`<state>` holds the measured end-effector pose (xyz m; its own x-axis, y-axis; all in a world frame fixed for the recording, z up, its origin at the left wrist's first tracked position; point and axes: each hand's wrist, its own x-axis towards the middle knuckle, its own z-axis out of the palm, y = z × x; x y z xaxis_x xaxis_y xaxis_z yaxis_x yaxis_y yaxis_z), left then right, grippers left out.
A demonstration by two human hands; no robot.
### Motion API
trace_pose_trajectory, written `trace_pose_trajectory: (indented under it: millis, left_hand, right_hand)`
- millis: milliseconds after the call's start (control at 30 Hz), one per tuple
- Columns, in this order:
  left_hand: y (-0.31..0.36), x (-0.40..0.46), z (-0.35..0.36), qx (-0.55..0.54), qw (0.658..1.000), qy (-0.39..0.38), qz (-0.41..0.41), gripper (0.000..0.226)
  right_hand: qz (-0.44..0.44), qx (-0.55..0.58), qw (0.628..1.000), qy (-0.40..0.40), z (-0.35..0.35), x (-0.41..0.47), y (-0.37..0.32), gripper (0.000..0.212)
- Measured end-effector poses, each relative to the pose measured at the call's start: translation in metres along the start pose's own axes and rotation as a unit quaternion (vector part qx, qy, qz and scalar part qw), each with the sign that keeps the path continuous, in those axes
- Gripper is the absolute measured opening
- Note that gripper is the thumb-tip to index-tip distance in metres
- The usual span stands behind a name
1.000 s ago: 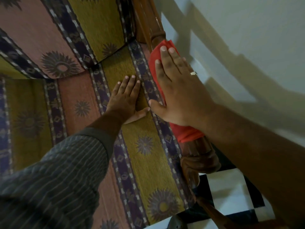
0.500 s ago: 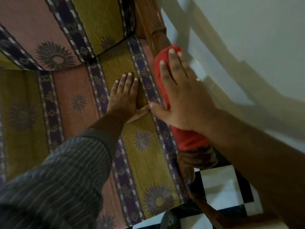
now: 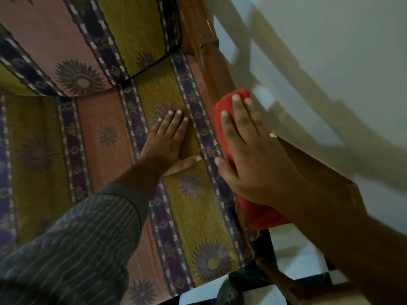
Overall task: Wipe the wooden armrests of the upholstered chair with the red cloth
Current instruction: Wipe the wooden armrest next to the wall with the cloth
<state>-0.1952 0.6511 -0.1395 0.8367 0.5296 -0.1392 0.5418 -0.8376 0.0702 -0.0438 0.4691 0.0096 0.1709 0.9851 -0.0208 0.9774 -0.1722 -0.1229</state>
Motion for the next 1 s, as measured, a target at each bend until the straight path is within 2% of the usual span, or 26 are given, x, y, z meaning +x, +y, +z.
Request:
trace_pose_trajectory:
  millis: [100,200,400,533,800,1000]
  left_hand:
    - [0.000,-0.003,0.002,-0.001,1.000,-0.002,0.002,0.119]
    - [-0.006,-0.004,0.000,0.003,1.000,-0.013,0.005,0.121]
    - [-0.017,-0.010,0.004,-0.002,1.000,-0.003,0.008,0.119]
    - [-0.016,-0.010,0.005,-0.005,1.000,0.002,0.009,0.120]
    - [-0.013,-0.011,0.008,-0.016,1.000,0.004,0.007,0.120]
    - [-0.013,-0.011,0.006,-0.023,1.000,-0.002,0.012,0.120]
  right_hand:
    - [0.001,-0.042,0.999,-0.002,-0.002,0.043,0.001,0.075]
    - [0.026,-0.013,1.000,-0.007,-0.003,0.068,0.002,0.074]
    - [0.027,0.066,0.997,0.005,0.002,-0.009,-0.001,0.070]
    - [0.017,0.040,0.999,0.015,0.005,-0.024,-0.002,0.064]
    - [0.032,0.011,0.999,0.019,0.002,0.048,0.004,0.064]
    - [0.051,0.023,0.998,0.003,-0.006,0.146,0.014,0.068]
